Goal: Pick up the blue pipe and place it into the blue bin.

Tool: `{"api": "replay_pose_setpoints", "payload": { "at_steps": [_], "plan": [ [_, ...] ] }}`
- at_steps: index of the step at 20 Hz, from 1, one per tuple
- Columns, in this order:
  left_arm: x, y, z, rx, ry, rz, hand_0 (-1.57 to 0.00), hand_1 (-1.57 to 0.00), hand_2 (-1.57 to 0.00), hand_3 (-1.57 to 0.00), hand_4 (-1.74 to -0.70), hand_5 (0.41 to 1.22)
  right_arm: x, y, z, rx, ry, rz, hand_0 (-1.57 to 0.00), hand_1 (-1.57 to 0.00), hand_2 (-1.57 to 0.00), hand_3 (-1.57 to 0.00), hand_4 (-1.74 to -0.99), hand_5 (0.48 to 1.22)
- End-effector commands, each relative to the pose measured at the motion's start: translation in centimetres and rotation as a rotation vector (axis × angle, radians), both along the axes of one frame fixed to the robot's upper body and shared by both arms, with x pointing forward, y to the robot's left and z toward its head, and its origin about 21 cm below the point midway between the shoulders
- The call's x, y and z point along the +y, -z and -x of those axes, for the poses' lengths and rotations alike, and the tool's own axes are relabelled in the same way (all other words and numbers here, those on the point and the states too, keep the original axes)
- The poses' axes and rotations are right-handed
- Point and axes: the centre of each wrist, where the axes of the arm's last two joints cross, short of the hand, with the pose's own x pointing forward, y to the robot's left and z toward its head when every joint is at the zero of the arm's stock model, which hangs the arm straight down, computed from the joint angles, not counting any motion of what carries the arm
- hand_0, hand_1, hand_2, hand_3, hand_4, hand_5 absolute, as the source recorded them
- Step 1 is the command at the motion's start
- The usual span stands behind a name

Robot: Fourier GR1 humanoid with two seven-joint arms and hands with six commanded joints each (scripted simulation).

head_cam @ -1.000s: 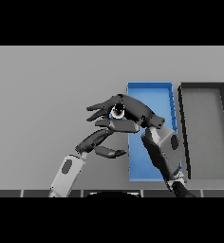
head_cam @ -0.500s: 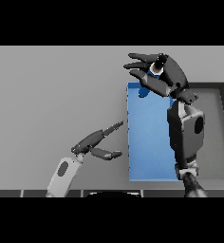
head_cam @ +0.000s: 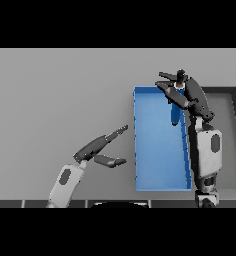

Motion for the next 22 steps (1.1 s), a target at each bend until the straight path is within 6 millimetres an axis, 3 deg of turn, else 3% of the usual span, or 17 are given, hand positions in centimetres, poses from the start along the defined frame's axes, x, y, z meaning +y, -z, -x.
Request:
{"api": "replay_pose_setpoints", "payload": {
  "at_steps": [1,5,9,11,13,14,15,16,19,22],
  "plan": [
    [0.1,0.0,0.1,-0.003,-0.003,0.005,0.00,0.00,0.00,0.00,-0.93,0.462,-0.3,1.1,0.0,0.039,0.031,0.009,-1.57,-1.57,-1.57,-1.57,-1.500,1.221],
    [0.1,0.2,0.2,-0.010,-0.015,-0.007,0.00,0.00,0.00,0.00,-0.93,0.466,-1.3,5.3,0.3,0.190,0.154,0.030,-1.57,-1.57,-1.57,-1.57,-1.500,1.221],
    [0.0,-0.1,0.2,-0.020,-0.015,-0.006,0.00,0.00,0.00,0.00,-0.92,0.476,-1.5,8.0,0.6,0.324,0.195,0.030,-1.57,-1.57,-1.57,-1.57,-1.497,1.221],
    [-0.2,0.0,0.2,-0.021,-0.019,-0.009,0.00,0.00,0.00,0.00,-0.92,0.480,-2.0,9.0,0.8,0.402,0.200,0.043,-1.57,-1.57,-1.57,-1.01,-1.585,1.221],
    [-0.5,0.2,0.1,-0.015,-0.021,-0.019,0.00,0.00,0.00,0.00,-0.92,0.484,-1.7,9.7,1.3,0.474,0.218,0.037,-1.57,-1.57,-1.57,-0.64,-1.641,1.221],
    [-0.1,0.0,0.1,-0.030,-0.023,-0.012,0.00,0.00,0.00,0.00,-0.92,0.486,-1.7,9.8,1.3,0.507,0.234,0.041,-1.57,-1.57,-1.57,-0.51,-1.661,1.221],
    [-0.2,0.0,0.0,-0.033,-0.019,-0.011,0.00,0.00,0.00,0.00,-0.92,0.489,-1.8,10.0,1.3,0.548,0.243,0.030,-1.57,-1.57,-1.57,-0.41,-1.677,1.171],
    [-0.2,0.2,0.1,-0.027,-0.015,-0.013,0.00,0.00,0.00,0.00,-0.92,0.491,-1.7,10.1,1.7,0.585,0.259,0.023,-1.57,-1.57,-1.52,-0.45,-1.626,1.161],
    [-0.3,0.2,-0.1,-0.025,-0.016,-0.018,0.00,0.00,0.00,0.00,-0.92,0.493,-1.6,10.0,1.3,0.640,0.300,0.021,-0.87,-0.82,-0.79,-0.23,-1.405,1.137],
    [-0.4,0.1,0.0,-0.018,-0.017,-0.008,0.00,0.00,0.00,0.00,-0.93,0.494,-1.4,9.6,1.3,0.626,0.253,0.135,-0.44,-0.42,-0.40,-0.12,-1.307,1.068]
  ]
}}
